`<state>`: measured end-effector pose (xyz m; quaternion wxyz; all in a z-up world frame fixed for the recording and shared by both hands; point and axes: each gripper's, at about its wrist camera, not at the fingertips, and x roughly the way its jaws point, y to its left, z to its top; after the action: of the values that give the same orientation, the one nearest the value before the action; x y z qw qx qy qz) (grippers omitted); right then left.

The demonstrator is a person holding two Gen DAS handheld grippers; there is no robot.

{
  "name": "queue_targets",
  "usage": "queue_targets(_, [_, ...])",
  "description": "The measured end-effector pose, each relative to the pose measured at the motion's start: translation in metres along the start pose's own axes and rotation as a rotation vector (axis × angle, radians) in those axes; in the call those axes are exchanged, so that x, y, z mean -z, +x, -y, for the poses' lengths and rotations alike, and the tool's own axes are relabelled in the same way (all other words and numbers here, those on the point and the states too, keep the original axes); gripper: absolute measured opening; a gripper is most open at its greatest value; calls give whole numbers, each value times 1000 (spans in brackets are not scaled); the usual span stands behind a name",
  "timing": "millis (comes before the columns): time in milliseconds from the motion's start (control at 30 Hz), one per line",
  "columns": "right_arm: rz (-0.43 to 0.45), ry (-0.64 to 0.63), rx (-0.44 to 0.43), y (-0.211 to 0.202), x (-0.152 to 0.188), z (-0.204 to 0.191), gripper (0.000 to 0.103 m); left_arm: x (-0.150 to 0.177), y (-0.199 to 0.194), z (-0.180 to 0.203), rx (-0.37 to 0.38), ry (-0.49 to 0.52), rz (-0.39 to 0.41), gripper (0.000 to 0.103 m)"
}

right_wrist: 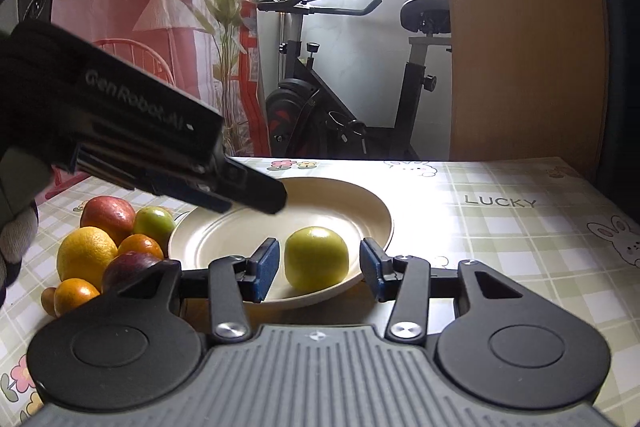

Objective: Organize fruits
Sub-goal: 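Withdraw both grippers from the plate toward the purple mangosteen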

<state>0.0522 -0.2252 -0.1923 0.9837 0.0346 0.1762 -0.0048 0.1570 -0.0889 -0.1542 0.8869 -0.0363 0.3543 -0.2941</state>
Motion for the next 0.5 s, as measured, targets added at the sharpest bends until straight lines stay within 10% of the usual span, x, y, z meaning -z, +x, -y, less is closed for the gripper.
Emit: queue_targets(500, [-57,34,-92,-25,-15,-41,47,3,-106,-54,-176,-45,143,62])
